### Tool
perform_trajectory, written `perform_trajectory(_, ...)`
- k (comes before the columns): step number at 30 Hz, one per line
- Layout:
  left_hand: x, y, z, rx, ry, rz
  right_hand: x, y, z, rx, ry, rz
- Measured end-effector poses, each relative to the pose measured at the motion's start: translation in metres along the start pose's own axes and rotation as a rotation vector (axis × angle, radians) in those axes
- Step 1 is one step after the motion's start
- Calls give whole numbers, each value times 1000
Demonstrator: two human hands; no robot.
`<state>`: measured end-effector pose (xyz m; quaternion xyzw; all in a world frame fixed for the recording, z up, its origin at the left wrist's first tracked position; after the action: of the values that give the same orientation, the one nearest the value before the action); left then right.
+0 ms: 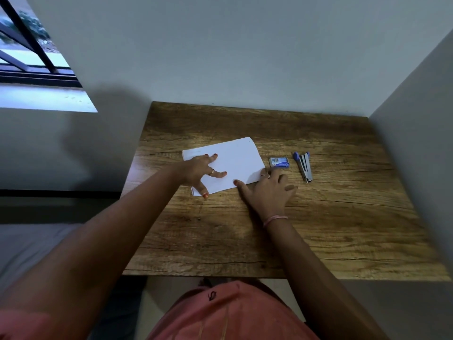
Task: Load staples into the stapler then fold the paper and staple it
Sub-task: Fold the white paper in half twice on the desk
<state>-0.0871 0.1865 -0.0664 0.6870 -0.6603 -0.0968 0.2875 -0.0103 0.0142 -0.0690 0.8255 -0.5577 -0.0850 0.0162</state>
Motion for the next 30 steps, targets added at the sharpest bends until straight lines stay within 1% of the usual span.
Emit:
perform_trajectory(4, -3, 2, 0, -12, -33, 7, -10, 5, 5, -15, -77, 22)
perform_trajectory(9, -8, 2, 0, -13, -68, 24, -17, 9, 16, -115, -216, 54)
perform_trajectory(16, -21, -1, 7, -8, -34, -13, -19, 11, 25, -140, -280, 79)
perform_trajectory(20, -34, 0, 12, -50, 1, -35, -1, 8, 19, -104, -407, 156)
perform_trajectory(23, -44, 6, 16, -44, 63, -56, 16, 0, 10, -61, -467, 204)
perform_trajectory(27, -53, 12, 20, -51, 99, -123, 40, -10, 3, -29, -473, 341)
perform_trajectory(30, -53, 13, 21, -77, 118, -139, 51, -17, 3, -31, -469, 415)
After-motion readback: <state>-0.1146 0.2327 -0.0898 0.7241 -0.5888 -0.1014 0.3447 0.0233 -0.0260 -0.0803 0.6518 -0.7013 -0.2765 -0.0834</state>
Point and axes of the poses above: each hand's wrist, its own y-axis away from the middle knuckle, its own z-axis out of the palm, x = y × z, the point moved 7 cm from there along -y, towards the middle knuckle, and after that the axes turned 2 degrees about -x, right-handed, at the moved point
